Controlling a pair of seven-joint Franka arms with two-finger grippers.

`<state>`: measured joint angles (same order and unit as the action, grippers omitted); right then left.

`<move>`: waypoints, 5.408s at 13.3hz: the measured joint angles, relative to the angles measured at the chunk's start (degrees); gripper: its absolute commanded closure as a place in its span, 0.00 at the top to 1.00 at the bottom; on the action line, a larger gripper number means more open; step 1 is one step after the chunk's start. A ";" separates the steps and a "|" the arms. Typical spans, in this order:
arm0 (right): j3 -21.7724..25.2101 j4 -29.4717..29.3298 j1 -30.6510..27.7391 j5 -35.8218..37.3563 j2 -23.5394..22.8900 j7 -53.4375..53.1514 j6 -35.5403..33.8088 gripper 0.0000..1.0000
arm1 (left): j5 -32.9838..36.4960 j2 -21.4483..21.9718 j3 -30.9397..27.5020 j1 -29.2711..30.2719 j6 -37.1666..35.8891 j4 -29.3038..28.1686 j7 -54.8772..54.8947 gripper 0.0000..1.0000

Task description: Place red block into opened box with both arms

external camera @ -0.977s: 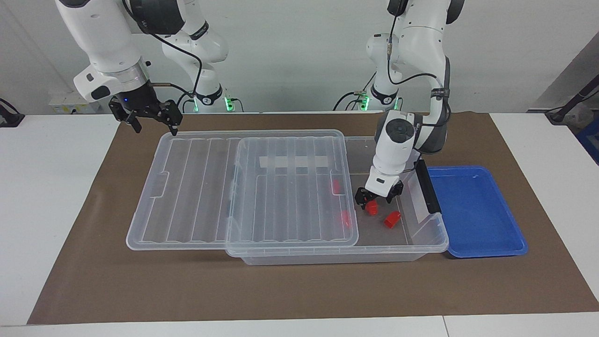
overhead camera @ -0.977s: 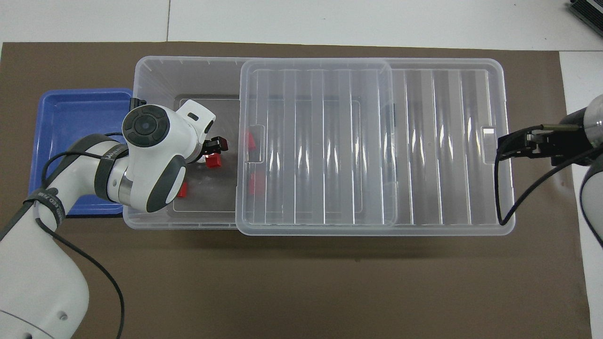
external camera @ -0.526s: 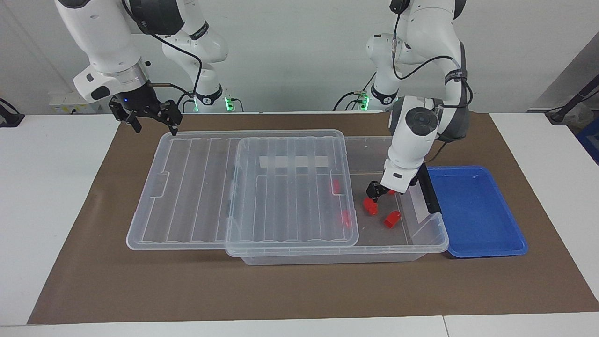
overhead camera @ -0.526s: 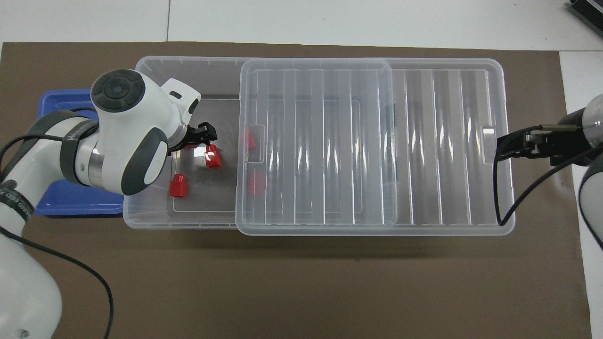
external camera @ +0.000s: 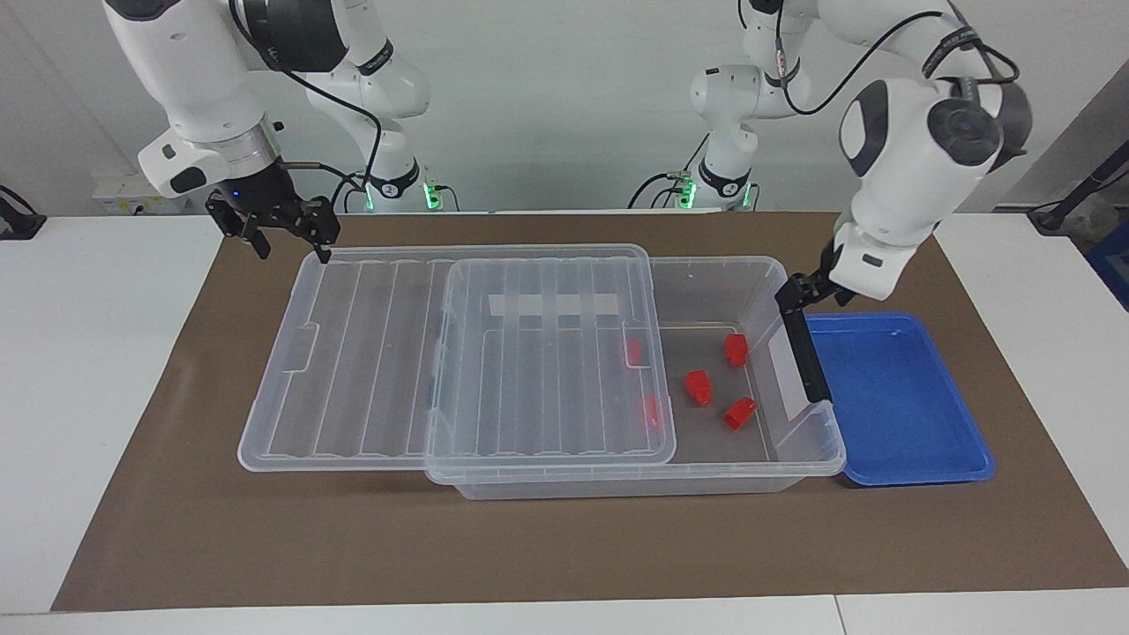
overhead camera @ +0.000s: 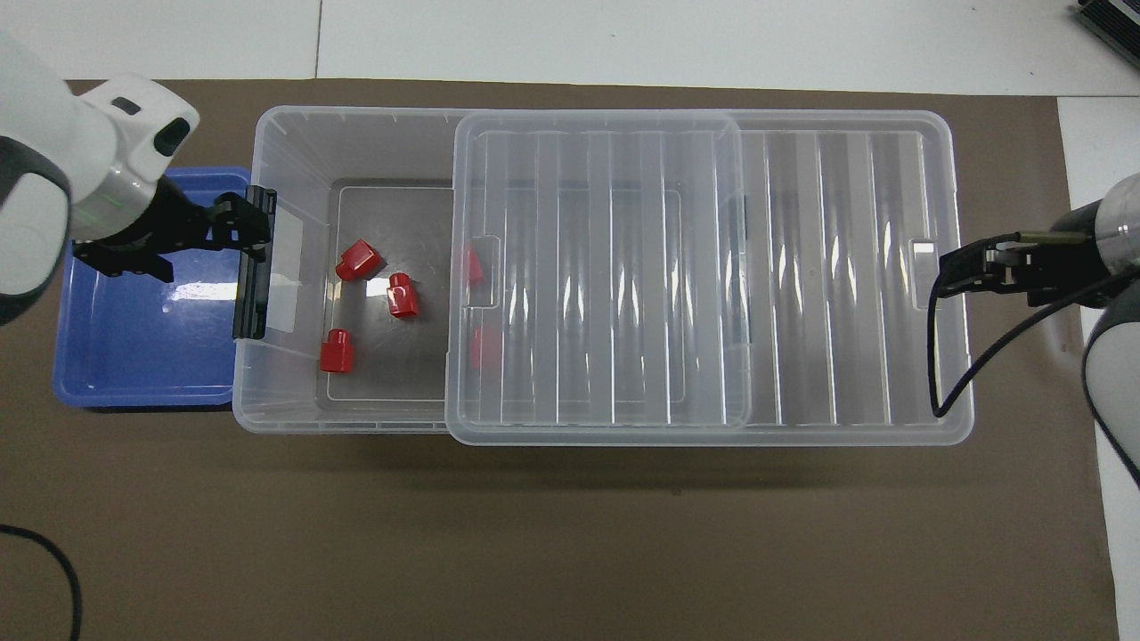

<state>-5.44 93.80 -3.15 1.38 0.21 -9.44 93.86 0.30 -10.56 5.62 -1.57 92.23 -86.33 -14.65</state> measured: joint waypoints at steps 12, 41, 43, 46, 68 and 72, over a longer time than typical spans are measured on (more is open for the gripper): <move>0.19 11.90 -6.97 0.00 0.18 0.02 16.13 0.00 | -0.35 7.23 0.62 8.51 -0.61 -4.54 19.40 1.00; -0.24 19.91 10.39 -2.21 -1.54 -3.37 26.27 0.00 | -0.44 13.34 1.17 2.24 5.95 -10.90 19.39 1.00; -0.23 19.95 11.23 -3.31 -1.54 -3.46 26.27 0.00 | -0.44 13.34 0.84 2.29 5.97 -10.93 19.39 1.00; -0.24 20.11 12.05 -4.99 -1.57 -3.46 26.27 0.00 | -0.44 13.34 0.75 2.34 5.98 -10.93 19.39 1.00; -0.25 20.02 12.82 -5.20 -1.50 -3.47 27.84 0.00 | -0.44 13.34 0.32 2.60 5.97 -11.01 19.39 1.00; 0.17 19.80 9.84 -5.20 0.47 -3.47 25.76 0.68 | -0.44 13.34 0.32 2.60 5.97 -11.02 19.39 1.00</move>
<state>-5.27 113.60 6.69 -3.82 0.68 -12.91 119.62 -0.14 2.78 5.93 1.03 98.20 -97.34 4.75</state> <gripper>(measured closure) 0.991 0.000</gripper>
